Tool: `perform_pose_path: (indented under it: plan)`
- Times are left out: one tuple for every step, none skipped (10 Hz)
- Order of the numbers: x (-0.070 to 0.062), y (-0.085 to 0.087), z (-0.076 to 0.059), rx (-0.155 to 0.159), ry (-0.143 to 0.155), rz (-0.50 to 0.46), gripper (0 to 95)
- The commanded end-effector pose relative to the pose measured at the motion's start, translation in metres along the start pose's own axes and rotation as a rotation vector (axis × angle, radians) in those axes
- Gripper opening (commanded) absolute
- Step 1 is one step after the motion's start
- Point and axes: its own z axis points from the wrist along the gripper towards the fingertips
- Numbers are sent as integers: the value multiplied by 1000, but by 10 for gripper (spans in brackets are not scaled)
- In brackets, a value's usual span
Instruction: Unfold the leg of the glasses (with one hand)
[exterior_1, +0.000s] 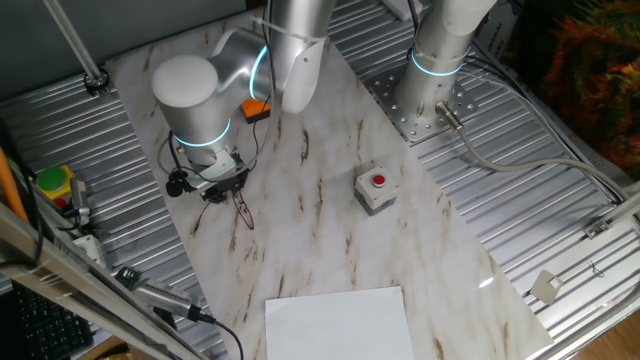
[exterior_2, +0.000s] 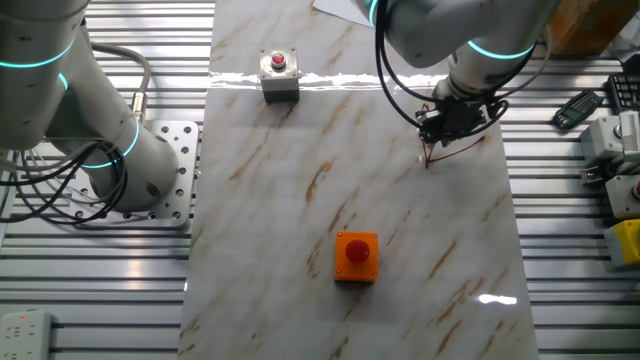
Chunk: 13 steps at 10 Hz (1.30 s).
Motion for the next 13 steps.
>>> perform_pose_path:
  plan:
    - [1,1,1,1,1,0,190]
    - [1,1,2,2,1,-1,190]
    - [1,1,2,2,0,-1,190]
    - [1,2,2,2,1,0,190]
    - [1,2,3,3,1,1,190]
    - [1,3,3,3,1,5,190]
    - [1,3,3,2,1,5,190]
    - [1,3,3,2,0,7,190]
    - [1,3,3,2,-3,9,190]
    - [1,4,4,2,-4,12,190]
    - [1,4,4,2,-4,16,190]
    - [1,5,4,2,-5,19,190]
    - [1,5,4,2,-6,20,190]
